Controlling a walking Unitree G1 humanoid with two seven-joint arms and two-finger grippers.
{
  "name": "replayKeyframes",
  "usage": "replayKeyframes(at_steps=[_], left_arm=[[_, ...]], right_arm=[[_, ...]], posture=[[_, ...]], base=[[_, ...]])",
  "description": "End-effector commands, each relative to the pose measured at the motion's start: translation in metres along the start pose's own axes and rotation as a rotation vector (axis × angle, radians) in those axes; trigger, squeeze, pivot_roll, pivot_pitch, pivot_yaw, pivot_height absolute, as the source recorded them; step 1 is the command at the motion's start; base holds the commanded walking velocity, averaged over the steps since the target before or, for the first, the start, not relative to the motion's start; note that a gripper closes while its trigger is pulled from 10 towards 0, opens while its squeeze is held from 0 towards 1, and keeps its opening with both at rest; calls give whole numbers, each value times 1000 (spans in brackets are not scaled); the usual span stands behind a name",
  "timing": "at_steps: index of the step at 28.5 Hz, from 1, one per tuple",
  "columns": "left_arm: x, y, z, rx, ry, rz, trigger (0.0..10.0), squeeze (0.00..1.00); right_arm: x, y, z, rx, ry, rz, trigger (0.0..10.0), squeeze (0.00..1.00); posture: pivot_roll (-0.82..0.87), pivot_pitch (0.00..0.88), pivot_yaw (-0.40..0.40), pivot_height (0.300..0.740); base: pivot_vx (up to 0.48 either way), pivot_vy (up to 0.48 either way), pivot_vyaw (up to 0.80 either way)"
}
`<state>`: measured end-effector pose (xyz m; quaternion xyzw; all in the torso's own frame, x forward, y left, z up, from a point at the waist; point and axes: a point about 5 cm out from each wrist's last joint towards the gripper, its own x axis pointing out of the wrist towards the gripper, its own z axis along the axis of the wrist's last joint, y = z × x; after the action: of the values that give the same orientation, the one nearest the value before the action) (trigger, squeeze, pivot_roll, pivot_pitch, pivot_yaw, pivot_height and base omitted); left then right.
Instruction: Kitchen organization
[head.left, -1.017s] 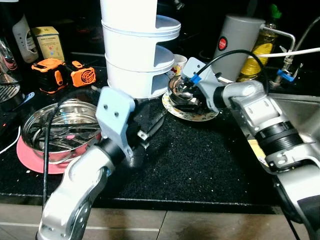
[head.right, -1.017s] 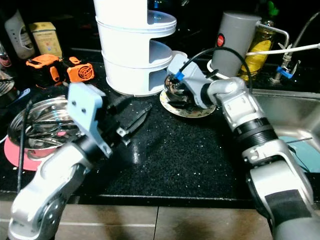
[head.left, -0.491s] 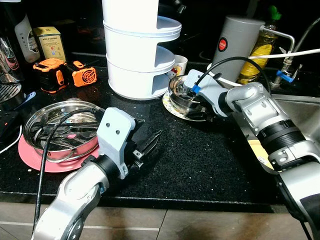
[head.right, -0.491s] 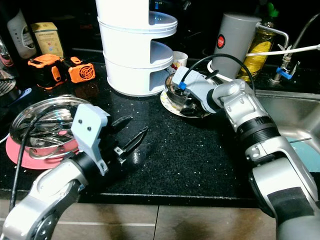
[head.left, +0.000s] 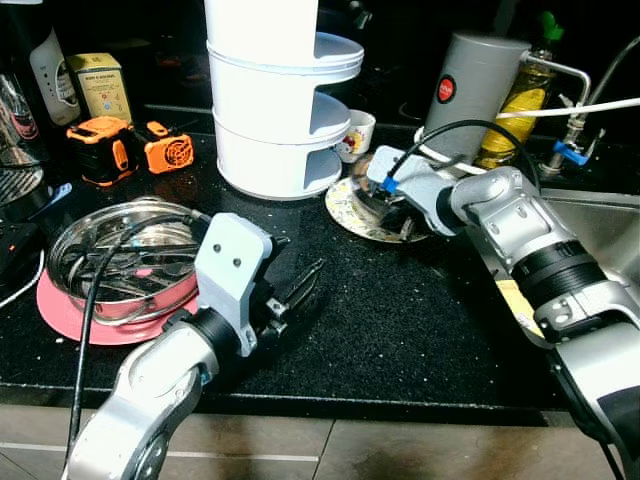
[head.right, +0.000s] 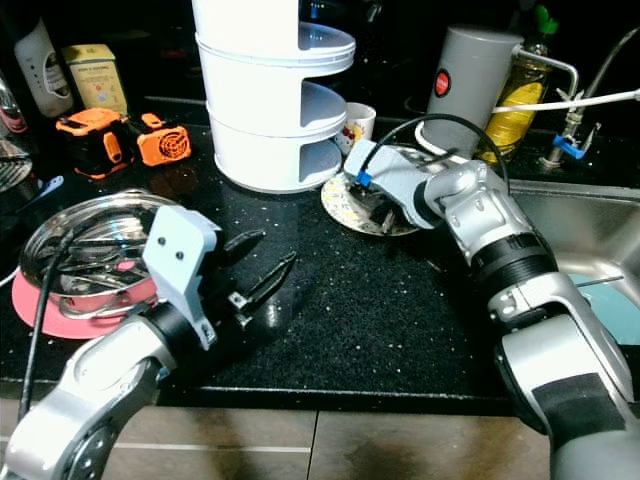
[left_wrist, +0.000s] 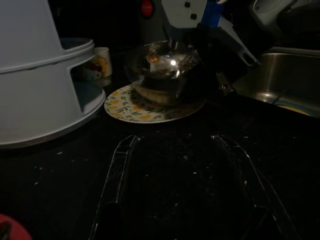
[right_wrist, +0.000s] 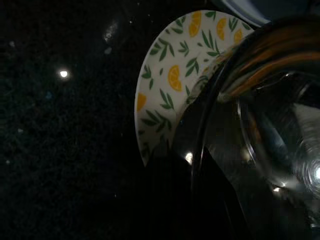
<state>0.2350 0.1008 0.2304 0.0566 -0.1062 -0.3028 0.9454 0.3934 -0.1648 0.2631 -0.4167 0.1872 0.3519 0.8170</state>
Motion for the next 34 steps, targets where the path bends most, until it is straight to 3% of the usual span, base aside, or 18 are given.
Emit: replayKeyframes(at_steps=[1, 8, 13, 21, 28, 34], left_arm=[[2, 0, -1, 12, 14, -2, 10000, 0], [4, 1, -1, 13, 6, -5, 10000, 0], [8, 3, 2, 18, -9, -9, 10000, 0], [12, 4, 4, 21, -26, -13, 10000, 0], [14, 5, 3, 20, -30, -18, 10000, 0], [17, 4, 3, 14, -41, -28, 10000, 0]], right_arm=[[-3, -3, 2, -28, -6, -11, 0, 0], [-15, -8, 15, -41, -141, -12, 0, 0], [-33, -9, 18, -68, -214, 45, 0, 0], [-67, -5, 7, -200, -201, 165, 0, 0], [-91, 12, -3, -272, -178, 327, 0, 0], [-100, 43, -6, -305, -198, 504, 0, 0]], posture=[[68, 0, -104, 740], [59, 0, -97, 740], [43, 0, -92, 740], [25, 0, -87, 740], [2, 0, -84, 740], [-9, 0, -79, 740]], base=[[0, 0, 0], [0, 0, 0], [0, 0, 0], [0, 0, 0], [0, 0, 0], [0, 0, 0]])
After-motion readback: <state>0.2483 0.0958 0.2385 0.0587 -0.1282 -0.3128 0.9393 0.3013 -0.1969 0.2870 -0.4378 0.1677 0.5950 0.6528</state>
